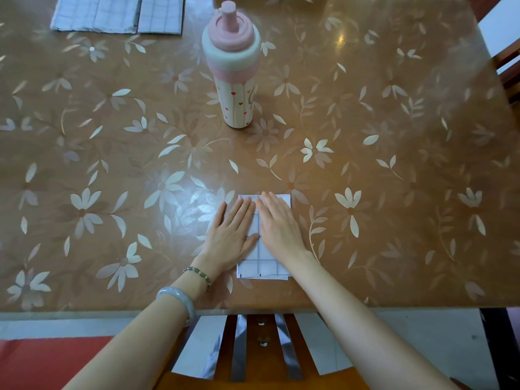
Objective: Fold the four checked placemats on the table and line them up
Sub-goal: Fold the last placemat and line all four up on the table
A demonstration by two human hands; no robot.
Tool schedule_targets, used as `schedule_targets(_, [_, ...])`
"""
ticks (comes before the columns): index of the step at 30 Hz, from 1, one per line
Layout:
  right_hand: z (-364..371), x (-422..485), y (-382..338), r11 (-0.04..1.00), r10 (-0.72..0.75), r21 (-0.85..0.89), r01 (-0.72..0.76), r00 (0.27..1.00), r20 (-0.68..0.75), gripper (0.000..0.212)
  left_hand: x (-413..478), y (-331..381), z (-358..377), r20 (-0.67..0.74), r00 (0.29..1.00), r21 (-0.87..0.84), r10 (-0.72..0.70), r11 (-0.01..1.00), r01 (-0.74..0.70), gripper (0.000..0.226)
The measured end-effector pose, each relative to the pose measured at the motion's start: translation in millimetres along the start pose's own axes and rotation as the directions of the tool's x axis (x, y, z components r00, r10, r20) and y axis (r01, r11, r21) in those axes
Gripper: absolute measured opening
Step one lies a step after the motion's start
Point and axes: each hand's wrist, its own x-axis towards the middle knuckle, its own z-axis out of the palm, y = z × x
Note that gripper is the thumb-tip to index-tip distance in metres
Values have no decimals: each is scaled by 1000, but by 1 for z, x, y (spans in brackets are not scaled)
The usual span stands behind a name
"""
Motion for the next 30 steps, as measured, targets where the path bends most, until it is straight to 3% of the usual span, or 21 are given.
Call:
schedule_targets(4, [8,-3,16,997,18,-79,-6,987,159,53,0,-6,4,-29,999,23,23,999,-22,69])
schedule_targets(10, [3,-18,45,968,112,-243,-61,972,204,67,2,-40,0,-8,984,134,176,976,-173,87])
schedule_targets(17, [3,-18,42,953,144,-291,-80,968,207,68,0,-48,-11,77,963,241,260,932,-271,109])
schedule_targets(27, [3,-18,41,953,143,-292,-81,970,197,69,-58,-33,3,31,945,205,326,923,-325,99])
schedule_targets(30, [3,-17,41,952,147,-295,-84,969,197,69,-34,-28,-11,-42,967,169,250,956,-240,95])
